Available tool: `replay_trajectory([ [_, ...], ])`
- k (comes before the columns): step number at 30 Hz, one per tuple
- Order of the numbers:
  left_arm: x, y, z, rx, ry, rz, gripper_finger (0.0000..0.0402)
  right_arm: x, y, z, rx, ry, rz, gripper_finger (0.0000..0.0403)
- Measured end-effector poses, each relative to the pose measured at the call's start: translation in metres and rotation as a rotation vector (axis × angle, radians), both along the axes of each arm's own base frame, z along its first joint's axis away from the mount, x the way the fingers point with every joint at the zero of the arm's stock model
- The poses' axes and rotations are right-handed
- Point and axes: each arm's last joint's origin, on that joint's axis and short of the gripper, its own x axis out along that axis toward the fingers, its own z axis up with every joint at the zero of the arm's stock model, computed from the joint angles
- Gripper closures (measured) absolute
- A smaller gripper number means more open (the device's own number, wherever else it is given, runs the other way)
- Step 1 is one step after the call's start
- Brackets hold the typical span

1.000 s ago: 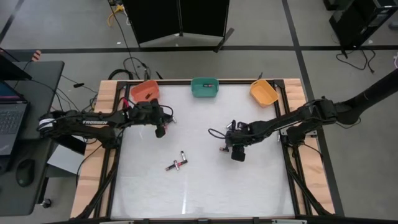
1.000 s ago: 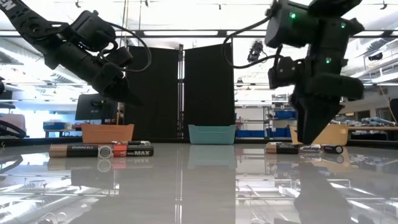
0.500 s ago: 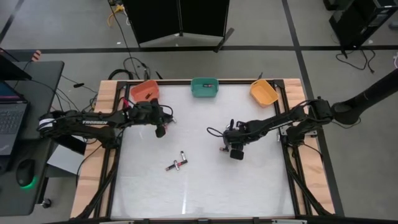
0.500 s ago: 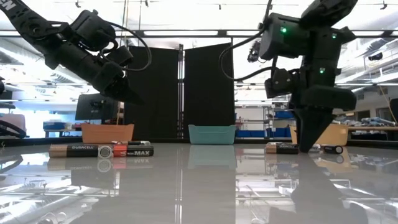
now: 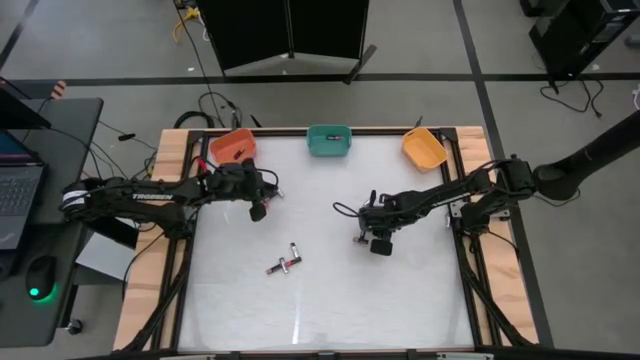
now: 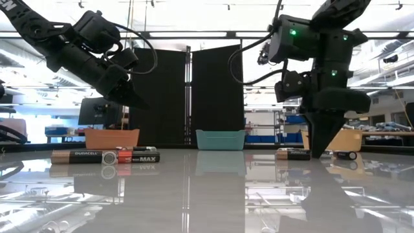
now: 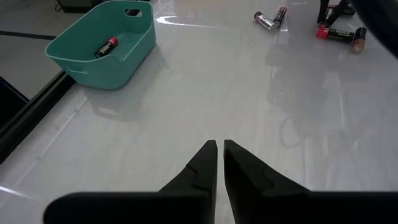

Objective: Sort batteries
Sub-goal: Put the silver battery into the yellow bin

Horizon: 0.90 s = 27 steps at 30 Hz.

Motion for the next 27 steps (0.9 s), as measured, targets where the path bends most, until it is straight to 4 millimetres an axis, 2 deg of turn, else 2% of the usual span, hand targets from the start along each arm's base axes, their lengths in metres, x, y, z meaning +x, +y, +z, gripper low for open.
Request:
replay_trajectory([
  [8, 0.000, 0.000, 0.000, 0.000, 0.000, 0.000, 0.0367, 0.008, 0.005, 0.023, 0.007, -0.038, 0.025, 0.0341],
  [16, 0.000, 0.000, 0.000, 0.000, 0.002, 0.000, 0.0367, 0.012, 0.003, 0.070, -0.029, -0.135, 0.019, 0.0341],
  [21, 0.000, 0.000, 0.000, 0.000, 0.003, 0.000, 0.0367, -0.006, -0.022, 0.096, -0.139, -0.128, -0.101, 0.0341],
  [27, 0.000, 0.000, 0.000, 0.001, 0.004, -0.001, 0.0367, -0.036, -0.074, 0.111, -0.251, -0.059, -0.332, 0.0341],
])
